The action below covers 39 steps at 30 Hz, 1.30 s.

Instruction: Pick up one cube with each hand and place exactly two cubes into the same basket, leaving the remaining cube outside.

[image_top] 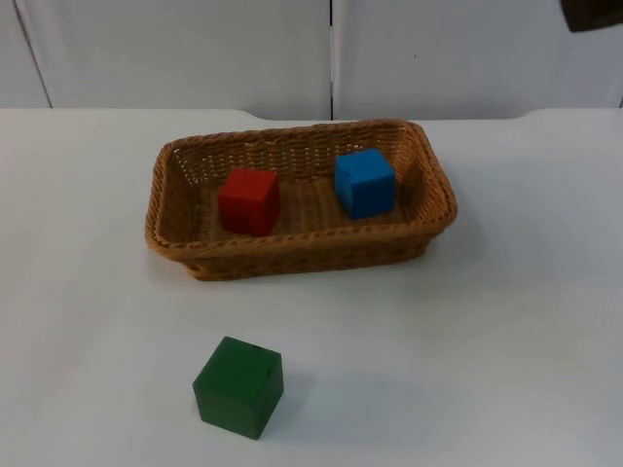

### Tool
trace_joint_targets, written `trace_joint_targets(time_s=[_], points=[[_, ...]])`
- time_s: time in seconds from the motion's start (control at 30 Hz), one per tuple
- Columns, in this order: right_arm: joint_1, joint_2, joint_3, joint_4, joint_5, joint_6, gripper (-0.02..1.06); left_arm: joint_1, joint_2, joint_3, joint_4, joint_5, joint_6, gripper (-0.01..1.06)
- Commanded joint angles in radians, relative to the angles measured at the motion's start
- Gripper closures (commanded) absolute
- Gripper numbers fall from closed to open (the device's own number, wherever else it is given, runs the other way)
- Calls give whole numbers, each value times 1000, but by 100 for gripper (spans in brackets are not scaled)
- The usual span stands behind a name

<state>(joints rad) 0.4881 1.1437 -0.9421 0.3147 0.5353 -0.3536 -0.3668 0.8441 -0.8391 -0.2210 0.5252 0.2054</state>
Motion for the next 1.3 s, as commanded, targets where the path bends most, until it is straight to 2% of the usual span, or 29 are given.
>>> trace_joint_targets(time_s=[0.0, 0.17, 0.2, 0.43, 0.57, 0.7, 0.97, 1.27], points=[[2, -38, 29, 5, -9, -5, 35, -4, -35, 17, -3, 2, 0, 0], [2, -138, 103, 8, -9, -5, 35, -4, -120, 69, -7, 40, 0, 0], [2, -182, 127, 8, -9, -5, 35, -4, -147, 83, -7, 75, 0, 0], [2, -338, 209, 9, -6, -2, 35, -4, -260, 89, -7, 146, 0, 0], [2, -412, 236, 9, 22, 5, 35, -4, -315, 89, -7, 182, 0, 0], [2, -505, 268, 9, 73, 5, 35, -4, -391, 97, -9, 257, -1, 0], [2, -642, 326, 5, 137, 5, 35, -4, -551, 189, -9, 295, -1, 0], [2, -811, 392, 3, 190, 31, 35, -4, -762, 229, 39, 426, -15, 0]])
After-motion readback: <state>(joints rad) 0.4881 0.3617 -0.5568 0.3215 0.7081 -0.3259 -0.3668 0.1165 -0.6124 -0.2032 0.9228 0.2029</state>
